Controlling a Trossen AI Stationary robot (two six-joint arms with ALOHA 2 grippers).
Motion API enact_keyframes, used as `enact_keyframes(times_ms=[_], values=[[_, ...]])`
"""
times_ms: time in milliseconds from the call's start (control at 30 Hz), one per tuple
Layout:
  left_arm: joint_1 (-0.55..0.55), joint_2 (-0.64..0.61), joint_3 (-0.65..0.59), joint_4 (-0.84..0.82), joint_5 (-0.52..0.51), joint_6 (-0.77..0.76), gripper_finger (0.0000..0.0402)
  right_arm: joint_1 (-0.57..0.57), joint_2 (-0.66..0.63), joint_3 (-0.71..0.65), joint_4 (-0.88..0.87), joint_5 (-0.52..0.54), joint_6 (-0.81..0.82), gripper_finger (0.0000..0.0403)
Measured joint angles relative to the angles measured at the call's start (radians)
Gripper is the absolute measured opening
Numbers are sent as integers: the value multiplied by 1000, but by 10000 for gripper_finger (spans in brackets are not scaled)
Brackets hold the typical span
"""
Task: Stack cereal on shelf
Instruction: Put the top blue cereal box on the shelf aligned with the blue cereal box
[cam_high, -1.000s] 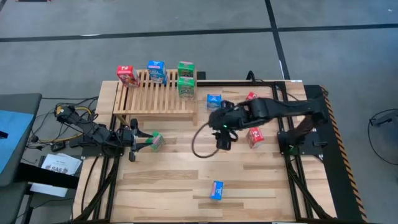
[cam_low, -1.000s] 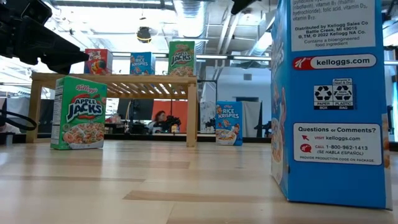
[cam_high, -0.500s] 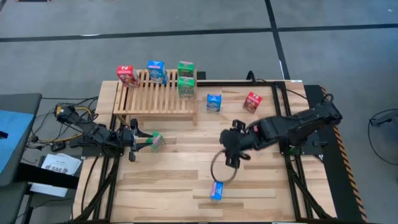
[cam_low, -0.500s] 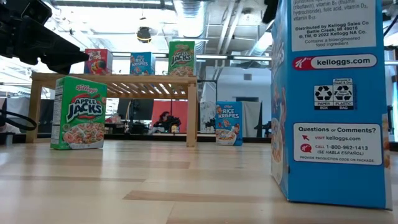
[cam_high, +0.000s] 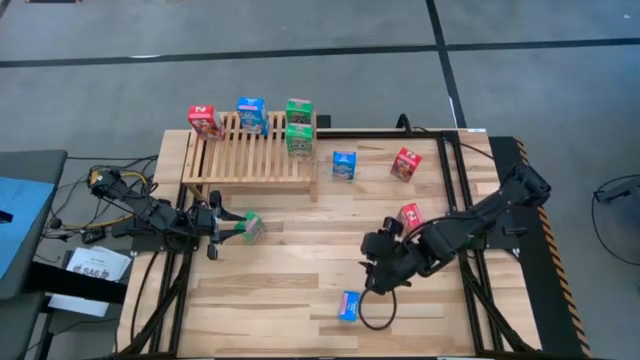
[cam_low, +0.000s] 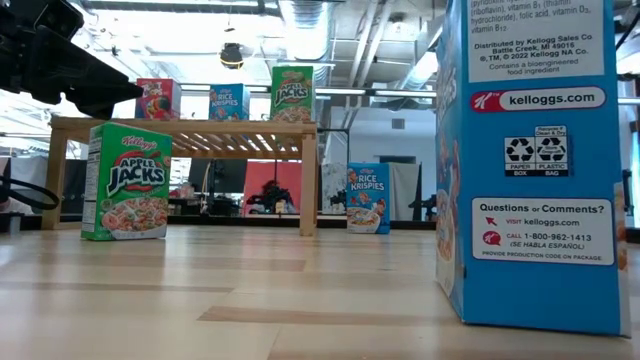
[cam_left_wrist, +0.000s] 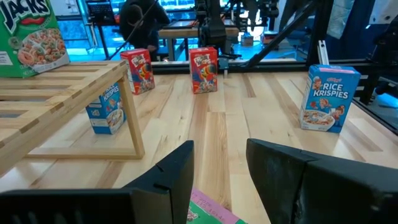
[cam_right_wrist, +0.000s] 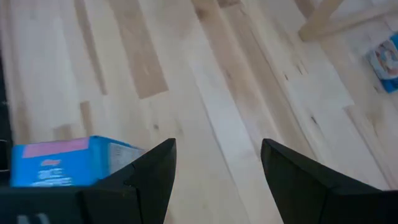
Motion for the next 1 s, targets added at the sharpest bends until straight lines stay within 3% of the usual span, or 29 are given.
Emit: enact_keyframes(times_ms=[167, 400, 767, 1000], values=[[0, 0, 0, 0, 0, 0, 138, -43, -1, -48, 37, 51, -68, 261], [0, 0, 0, 0, 0, 0, 138, -206, -5, -50, 52, 83, -321, 261], [0, 0, 0, 0, 0, 0, 138, -583, -95, -49, 146, -271, -745, 261], [0, 0, 0, 0, 0, 0, 138, -816, -85, -48, 218, -493, -962, 261]])
